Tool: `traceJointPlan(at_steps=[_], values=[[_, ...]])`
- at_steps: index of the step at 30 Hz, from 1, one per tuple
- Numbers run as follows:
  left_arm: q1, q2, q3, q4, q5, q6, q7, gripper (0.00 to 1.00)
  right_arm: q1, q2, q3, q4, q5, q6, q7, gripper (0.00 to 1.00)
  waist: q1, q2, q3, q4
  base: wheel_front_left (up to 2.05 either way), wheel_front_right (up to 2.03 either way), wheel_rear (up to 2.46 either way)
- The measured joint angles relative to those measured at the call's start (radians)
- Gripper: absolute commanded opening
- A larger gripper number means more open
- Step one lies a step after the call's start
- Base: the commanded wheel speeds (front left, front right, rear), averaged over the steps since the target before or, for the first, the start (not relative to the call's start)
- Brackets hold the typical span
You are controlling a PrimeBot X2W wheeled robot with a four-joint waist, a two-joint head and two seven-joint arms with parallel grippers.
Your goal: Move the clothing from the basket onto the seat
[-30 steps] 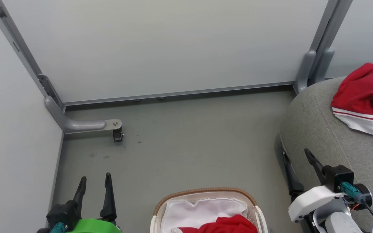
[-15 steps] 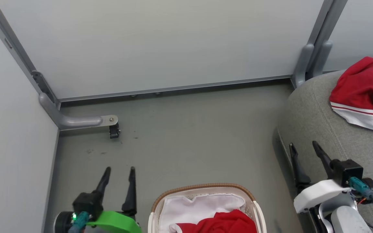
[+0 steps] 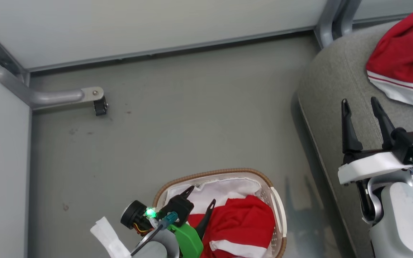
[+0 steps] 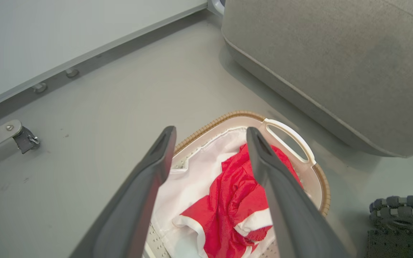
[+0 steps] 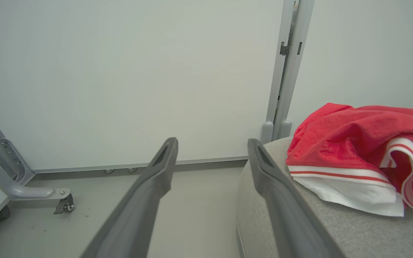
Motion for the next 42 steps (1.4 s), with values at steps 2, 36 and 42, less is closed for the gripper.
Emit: traceJointPlan(at_steps=[2, 36, 42], values=[[-0.041, -0.001, -0.063, 0.063, -0.002, 0.0, 0.01, 1.0, -0.023, 0.0, 0.002, -0.019, 0.008, 0.0, 0.0, 1.0, 0.0, 0.0, 0.044, -0.015, 0.0, 0.0, 0.0], [-0.372, 0.0, -0.421, 0.483, -0.129, 0.001, 0.058, 0.95, -0.173, 0.0, 0.08, -0.197, 0.118, 0.0, 0.0, 1.0, 0.0002, 0.0, 0.619, -0.25, 0.0, 0.0, 0.0], [-0.377, 0.0, -0.434, 0.507, -0.146, 0.0, 0.132, 0.0, -0.173, 0.0, 0.081, -0.192, 0.117, 0.0, 0.0, 1.0, 0.0001, 0.0001, 0.624, -0.261, 0.0, 0.0, 0.0]])
